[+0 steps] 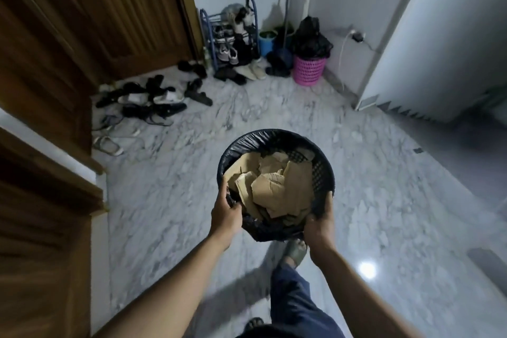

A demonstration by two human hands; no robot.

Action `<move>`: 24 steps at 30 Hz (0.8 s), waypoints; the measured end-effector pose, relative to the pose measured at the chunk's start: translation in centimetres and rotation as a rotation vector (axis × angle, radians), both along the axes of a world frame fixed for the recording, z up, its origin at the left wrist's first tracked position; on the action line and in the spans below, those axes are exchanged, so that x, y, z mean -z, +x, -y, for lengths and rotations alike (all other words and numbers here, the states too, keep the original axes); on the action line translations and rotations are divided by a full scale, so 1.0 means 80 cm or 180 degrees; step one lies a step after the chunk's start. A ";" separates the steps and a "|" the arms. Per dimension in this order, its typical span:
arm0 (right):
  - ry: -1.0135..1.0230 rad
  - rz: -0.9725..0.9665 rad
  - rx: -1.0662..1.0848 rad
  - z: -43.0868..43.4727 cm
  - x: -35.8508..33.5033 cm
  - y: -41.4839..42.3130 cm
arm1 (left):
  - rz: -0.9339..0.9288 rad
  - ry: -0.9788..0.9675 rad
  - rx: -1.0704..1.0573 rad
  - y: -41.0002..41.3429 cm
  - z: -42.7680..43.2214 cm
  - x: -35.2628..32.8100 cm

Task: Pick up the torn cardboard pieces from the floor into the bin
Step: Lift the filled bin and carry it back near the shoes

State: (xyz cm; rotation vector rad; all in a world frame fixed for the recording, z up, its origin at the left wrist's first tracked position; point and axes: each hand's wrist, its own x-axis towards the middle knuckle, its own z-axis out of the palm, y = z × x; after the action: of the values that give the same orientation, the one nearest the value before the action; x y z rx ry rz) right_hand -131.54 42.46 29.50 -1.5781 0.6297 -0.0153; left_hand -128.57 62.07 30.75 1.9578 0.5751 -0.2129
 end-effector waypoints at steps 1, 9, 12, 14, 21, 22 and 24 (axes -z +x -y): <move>0.0058 0.0027 0.0061 0.001 -0.004 0.033 | 0.0020 0.0027 -0.0001 0.036 0.002 -0.002; 0.0346 -0.0196 -0.0244 0.040 -0.001 0.295 | 0.0114 -0.0099 0.0044 0.294 0.033 -0.016; 0.0241 -0.0200 -0.0326 0.052 -0.008 0.386 | 0.0245 -0.0382 -0.0001 0.383 0.040 -0.024; 0.0295 -0.0217 -0.0353 0.062 -0.010 0.444 | 0.0272 -0.0617 -0.0044 0.434 0.047 -0.027; 0.0281 -0.0209 -0.0197 0.098 -0.004 0.622 | 0.0302 -0.0883 0.0068 0.620 0.092 -0.032; 0.0206 -0.0183 -0.0135 0.105 0.003 0.648 | 0.0294 -0.0810 0.0127 0.652 0.098 -0.022; 0.0244 -0.0117 0.0014 0.119 0.017 0.708 | 0.0327 -0.0766 0.0266 0.722 0.108 0.003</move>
State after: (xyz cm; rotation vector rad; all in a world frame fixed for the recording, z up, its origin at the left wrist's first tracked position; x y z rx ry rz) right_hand -74.90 32.91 28.15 -1.5057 0.6552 0.0345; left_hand -70.85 53.42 30.52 1.7491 0.3825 -0.2218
